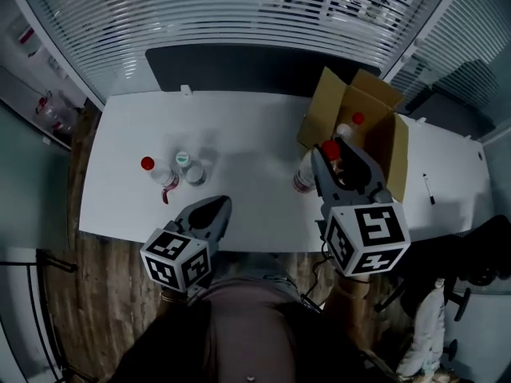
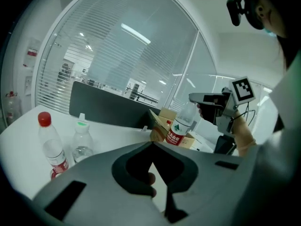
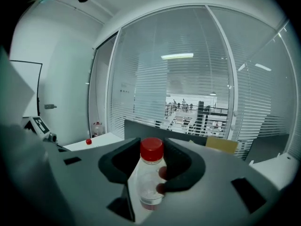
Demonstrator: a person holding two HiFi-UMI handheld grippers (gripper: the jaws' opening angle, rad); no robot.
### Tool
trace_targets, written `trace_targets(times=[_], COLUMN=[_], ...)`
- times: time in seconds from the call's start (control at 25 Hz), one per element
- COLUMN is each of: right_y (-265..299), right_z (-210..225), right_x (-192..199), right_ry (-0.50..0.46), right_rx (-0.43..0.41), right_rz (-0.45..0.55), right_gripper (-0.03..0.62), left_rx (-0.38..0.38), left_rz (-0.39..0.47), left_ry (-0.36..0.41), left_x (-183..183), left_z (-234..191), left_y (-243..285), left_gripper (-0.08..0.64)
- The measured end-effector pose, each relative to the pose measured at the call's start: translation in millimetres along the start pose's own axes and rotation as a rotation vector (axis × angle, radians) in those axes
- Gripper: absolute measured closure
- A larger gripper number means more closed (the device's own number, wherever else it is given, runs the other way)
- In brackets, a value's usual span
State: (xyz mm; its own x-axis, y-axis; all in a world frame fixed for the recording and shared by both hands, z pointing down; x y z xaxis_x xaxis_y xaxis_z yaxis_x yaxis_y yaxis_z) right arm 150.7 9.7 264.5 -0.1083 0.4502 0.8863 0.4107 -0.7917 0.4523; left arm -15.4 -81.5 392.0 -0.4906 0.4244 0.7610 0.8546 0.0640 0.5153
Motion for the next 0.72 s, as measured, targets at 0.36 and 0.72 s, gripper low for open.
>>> trace_targets(times=[0.36, 0.72], right_y=[23.7, 46.4], right_z=[-32.5, -61.9], right_x=[-1.0, -4.4], right_ry=[-0.037, -0.085], right_rx=[-0.114, -0.197], right_rz=[-0.013, -0.026], right_gripper=[0.423, 0.423], left_rx=[-0.085, -0.157], left_rz=[0.038, 0.059], left_ry=[-0.046, -0.096], left_x=[5.5, 16.7], left_z=[-13.8, -27.9], left_y=[-22.0, -41.1], left_gripper=[0.554, 0.555])
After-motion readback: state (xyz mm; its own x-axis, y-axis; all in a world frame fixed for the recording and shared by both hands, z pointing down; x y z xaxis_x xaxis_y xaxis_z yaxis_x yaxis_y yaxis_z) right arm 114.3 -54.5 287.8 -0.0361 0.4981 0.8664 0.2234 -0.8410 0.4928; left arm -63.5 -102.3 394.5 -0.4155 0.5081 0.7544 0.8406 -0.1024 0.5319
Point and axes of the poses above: the fingertips, and each gripper's own axes: y forward along the fingers, z to its right, x out of its underside, the point moved 3 cm from there along -y, backward along the fingers, and after that the axes turned 10 degrees about -z, right-handed, at the moved point
